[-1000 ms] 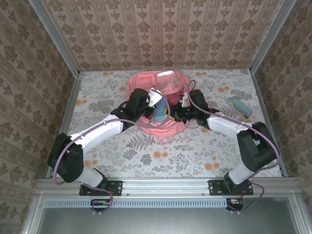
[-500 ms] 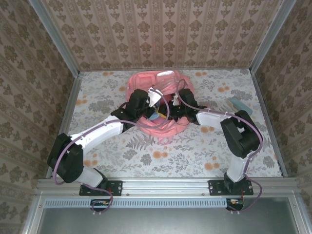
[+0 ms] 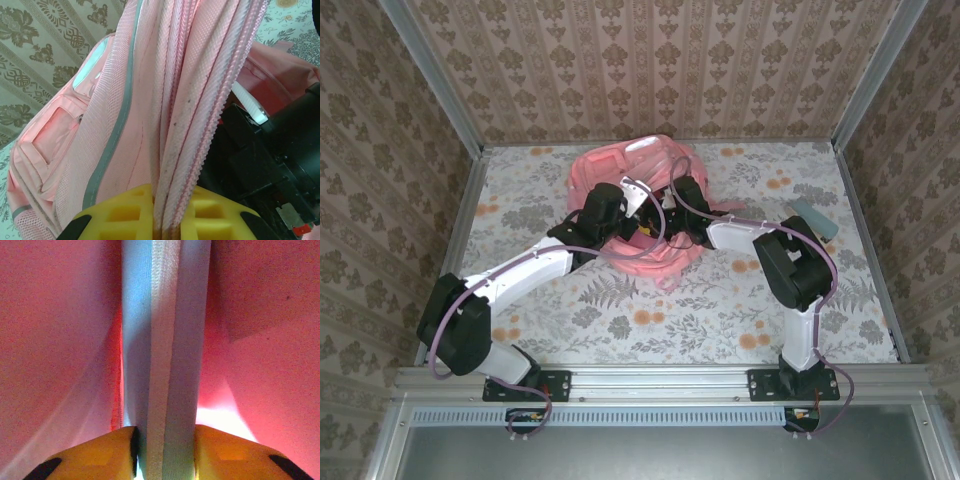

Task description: Pack the student bag

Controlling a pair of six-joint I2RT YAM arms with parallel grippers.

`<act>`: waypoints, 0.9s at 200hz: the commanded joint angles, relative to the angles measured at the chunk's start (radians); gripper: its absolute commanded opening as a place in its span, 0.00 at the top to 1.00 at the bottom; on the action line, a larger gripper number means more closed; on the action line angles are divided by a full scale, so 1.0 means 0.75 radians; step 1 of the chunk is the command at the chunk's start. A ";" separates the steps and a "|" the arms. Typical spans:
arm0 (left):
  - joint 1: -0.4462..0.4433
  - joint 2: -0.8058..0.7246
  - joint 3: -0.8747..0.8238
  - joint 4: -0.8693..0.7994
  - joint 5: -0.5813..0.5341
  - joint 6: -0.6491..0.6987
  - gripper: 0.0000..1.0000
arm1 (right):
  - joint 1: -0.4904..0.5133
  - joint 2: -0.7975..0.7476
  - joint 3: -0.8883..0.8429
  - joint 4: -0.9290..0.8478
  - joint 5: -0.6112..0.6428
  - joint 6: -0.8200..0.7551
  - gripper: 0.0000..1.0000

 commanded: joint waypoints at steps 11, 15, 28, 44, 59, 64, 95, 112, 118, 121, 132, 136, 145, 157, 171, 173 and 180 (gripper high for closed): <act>-0.026 -0.002 0.104 0.156 0.087 -0.083 0.95 | -0.011 -0.176 -0.119 -0.005 0.159 -0.019 0.59; -0.025 0.000 0.106 0.153 0.090 -0.085 0.95 | -0.012 -0.197 -0.137 -0.013 0.173 -0.024 0.58; -0.026 0.012 0.113 0.149 0.099 -0.091 0.94 | -0.012 -0.257 -0.190 -0.044 0.210 -0.032 0.56; -0.026 0.028 0.123 0.146 0.105 -0.098 0.94 | -0.009 -0.301 -0.245 -0.046 0.223 -0.018 0.56; -0.026 0.040 0.134 0.145 0.107 -0.106 0.94 | 0.001 -0.325 -0.273 -0.061 0.228 -0.004 0.58; -0.026 0.043 0.139 0.142 0.110 -0.109 0.94 | 0.006 -0.329 -0.274 -0.067 0.229 0.000 0.58; -0.026 0.052 0.148 0.150 0.119 -0.122 0.95 | 0.051 -0.306 -0.269 -0.099 0.267 0.022 0.65; -0.026 0.045 0.147 0.150 0.129 -0.131 0.95 | 0.067 -0.259 -0.250 -0.073 0.266 0.044 0.69; -0.025 0.041 0.145 0.152 0.133 -0.136 0.95 | 0.068 -0.238 -0.238 -0.054 0.250 0.054 0.70; -0.025 0.039 0.143 0.154 0.135 -0.140 0.96 | 0.069 -0.226 -0.233 -0.043 0.241 0.058 0.70; -0.026 0.029 0.139 0.160 0.142 -0.145 0.96 | 0.071 -0.191 -0.212 -0.018 0.230 0.073 0.73; -0.026 0.025 0.137 0.161 0.146 -0.151 0.97 | 0.070 -0.179 -0.208 -0.013 0.232 0.072 0.74; -0.026 0.014 0.133 0.166 0.155 -0.154 0.97 | 0.071 -0.157 -0.191 -0.004 0.235 0.073 0.75; -0.026 0.007 0.132 0.168 0.177 -0.160 0.97 | 0.071 -0.132 -0.173 0.010 0.242 0.075 0.78; -0.026 0.004 0.132 0.170 0.200 -0.171 0.98 | 0.067 -0.106 -0.155 0.063 0.256 0.073 0.81; -0.026 0.004 0.133 0.170 0.202 -0.172 0.98 | 0.066 -0.102 -0.151 0.068 0.258 0.072 0.81; -0.025 0.008 0.133 0.169 0.214 -0.180 0.98 | 0.062 -0.088 -0.137 0.094 0.263 0.067 0.83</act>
